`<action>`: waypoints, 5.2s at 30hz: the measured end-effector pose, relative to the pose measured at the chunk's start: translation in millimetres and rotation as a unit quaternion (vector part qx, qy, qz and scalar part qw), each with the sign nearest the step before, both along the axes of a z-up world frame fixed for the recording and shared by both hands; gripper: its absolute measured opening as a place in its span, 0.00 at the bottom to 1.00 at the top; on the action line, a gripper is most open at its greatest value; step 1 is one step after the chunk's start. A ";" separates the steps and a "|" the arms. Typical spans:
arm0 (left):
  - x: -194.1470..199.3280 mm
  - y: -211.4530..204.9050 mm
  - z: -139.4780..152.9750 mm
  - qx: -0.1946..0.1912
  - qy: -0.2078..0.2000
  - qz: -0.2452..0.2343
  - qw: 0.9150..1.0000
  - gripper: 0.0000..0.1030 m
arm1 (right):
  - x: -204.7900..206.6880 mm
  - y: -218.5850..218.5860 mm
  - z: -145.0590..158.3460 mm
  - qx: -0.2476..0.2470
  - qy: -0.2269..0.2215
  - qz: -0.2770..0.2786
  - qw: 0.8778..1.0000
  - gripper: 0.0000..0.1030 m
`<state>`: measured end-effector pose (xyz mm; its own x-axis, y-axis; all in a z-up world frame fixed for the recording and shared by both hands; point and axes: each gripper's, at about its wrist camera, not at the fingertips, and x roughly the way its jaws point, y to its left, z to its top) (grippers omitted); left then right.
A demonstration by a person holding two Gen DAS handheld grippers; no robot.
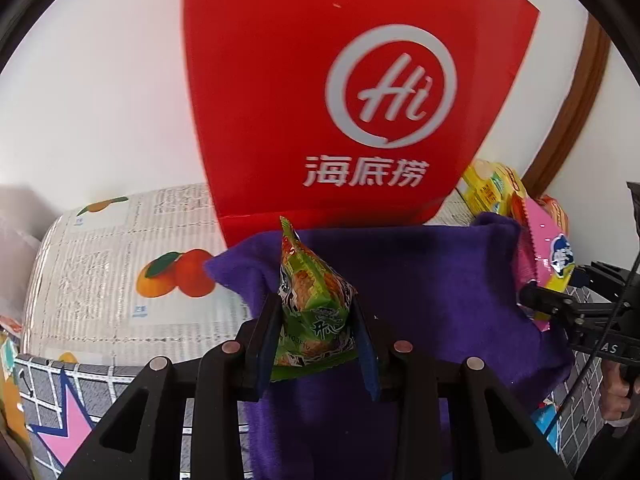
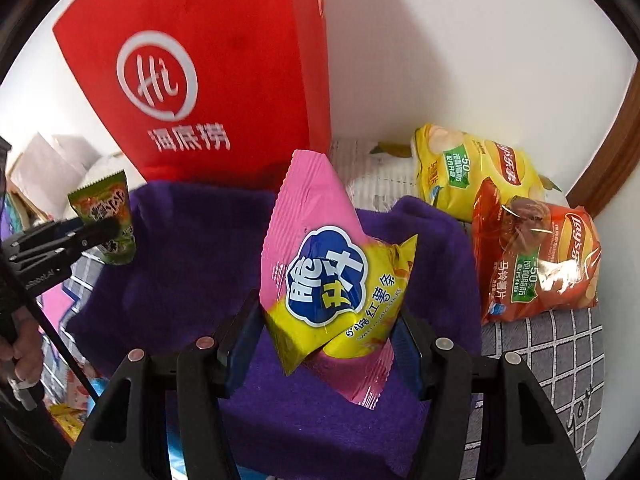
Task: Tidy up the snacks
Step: 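Carry both held snacks up over the purple towel, then open both tools to drop the snacks onto the purple towel, then grasp the red candy packet with the right tool while the left tool grasps the pink stick snack, then carry both held snacks over the purple towel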
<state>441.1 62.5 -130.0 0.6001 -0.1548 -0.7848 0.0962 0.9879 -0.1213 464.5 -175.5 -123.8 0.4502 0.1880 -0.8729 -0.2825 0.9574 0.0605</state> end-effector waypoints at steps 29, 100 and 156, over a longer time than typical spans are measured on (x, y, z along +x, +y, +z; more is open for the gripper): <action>12.6 -26.4 -38.0 -0.005 0.061 -0.024 0.998 0.37 | 20.2 -5.3 -31.9 -0.031 0.047 -0.023 0.998 0.75; -261.3 86.3 -31.8 -0.015 0.081 0.128 0.988 0.70 | -219.0 -62.8 2.1 -0.047 -0.043 -0.067 0.996 0.52; -263.2 -0.8 69.2 -0.023 -0.053 0.001 0.998 0.19 | -274.3 -21.3 110.1 0.005 -0.107 -0.051 0.993 0.52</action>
<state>177.9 61.7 -60.8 0.6796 -0.1888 -0.7089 0.1095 0.9816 -0.1564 190.2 -196.8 -13.7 0.6419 0.1396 -0.7540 -0.1919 0.9812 0.0183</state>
